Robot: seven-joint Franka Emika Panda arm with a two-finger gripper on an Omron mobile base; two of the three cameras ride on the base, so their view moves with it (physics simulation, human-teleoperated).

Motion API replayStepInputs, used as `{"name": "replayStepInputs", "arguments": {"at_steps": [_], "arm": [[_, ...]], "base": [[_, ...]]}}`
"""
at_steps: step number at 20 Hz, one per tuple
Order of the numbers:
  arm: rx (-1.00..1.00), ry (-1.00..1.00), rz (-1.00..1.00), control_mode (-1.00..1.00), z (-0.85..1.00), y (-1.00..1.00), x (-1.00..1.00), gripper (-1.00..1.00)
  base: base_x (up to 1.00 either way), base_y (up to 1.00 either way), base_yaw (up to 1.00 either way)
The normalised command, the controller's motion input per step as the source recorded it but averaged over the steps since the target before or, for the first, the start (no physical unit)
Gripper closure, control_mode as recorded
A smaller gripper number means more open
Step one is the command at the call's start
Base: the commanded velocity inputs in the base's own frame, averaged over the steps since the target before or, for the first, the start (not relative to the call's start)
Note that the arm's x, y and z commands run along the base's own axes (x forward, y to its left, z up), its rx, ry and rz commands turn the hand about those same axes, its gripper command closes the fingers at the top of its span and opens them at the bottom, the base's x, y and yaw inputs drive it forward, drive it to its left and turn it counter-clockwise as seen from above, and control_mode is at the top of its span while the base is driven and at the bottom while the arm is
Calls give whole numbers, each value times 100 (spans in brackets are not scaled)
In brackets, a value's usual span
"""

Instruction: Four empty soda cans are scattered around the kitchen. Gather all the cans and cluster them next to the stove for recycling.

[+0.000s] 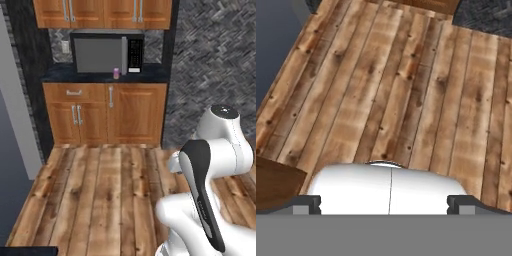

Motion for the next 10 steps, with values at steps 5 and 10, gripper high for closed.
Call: {"name": "replayStepInputs", "arguments": {"at_steps": [5, 10], "arm": [[0, 0, 0, 100, 0, 0, 0, -100], [0, 0, 0, 100, 0, 0, 0, -100]], "base": [[77, 35, -10], [73, 34, -10]]}}
